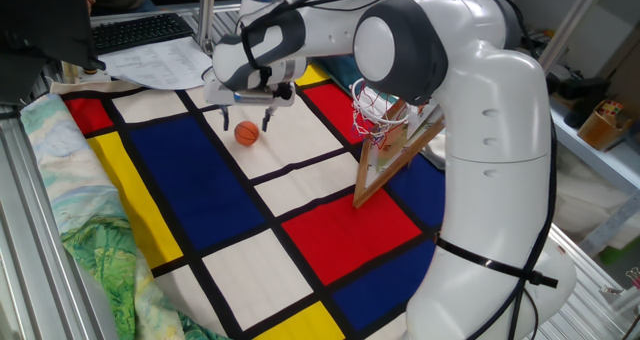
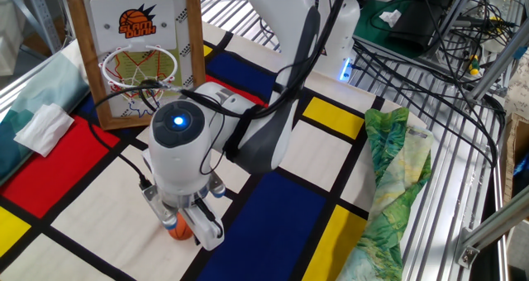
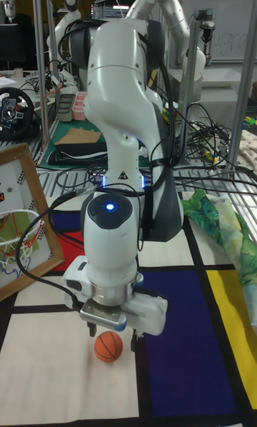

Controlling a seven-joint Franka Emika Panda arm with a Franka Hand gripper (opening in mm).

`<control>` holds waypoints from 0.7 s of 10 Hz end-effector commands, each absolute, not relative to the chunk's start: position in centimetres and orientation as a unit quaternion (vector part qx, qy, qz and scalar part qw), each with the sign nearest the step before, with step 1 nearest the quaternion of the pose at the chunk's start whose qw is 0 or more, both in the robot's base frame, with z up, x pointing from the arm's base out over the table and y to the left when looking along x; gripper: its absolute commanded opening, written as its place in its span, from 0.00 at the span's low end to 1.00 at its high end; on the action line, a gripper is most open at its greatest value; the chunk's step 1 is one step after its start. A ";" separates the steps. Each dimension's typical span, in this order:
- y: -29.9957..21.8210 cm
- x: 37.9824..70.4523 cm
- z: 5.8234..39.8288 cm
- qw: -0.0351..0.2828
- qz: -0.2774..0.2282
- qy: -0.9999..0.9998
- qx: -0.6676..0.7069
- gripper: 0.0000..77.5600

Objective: Grab a basketball, release it and shoot it into the basket

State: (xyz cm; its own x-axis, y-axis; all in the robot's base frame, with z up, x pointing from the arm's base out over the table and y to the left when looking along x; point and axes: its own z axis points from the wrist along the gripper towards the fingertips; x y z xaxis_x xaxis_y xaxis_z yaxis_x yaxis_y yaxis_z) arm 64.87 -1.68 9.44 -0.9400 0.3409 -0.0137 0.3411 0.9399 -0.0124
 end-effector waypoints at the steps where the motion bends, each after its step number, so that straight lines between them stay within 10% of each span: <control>1: -1.7 65.0 8.9 0.010 -0.009 0.985 0.173 1.00; 7: -2.7 65.6 8.7 0.018 -0.010 0.989 0.149 1.00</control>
State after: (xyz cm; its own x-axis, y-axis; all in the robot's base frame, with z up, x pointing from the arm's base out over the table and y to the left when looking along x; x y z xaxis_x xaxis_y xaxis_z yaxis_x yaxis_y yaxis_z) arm 65.48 -2.61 8.52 -0.9557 0.2925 -0.0343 0.2931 0.9559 -0.0155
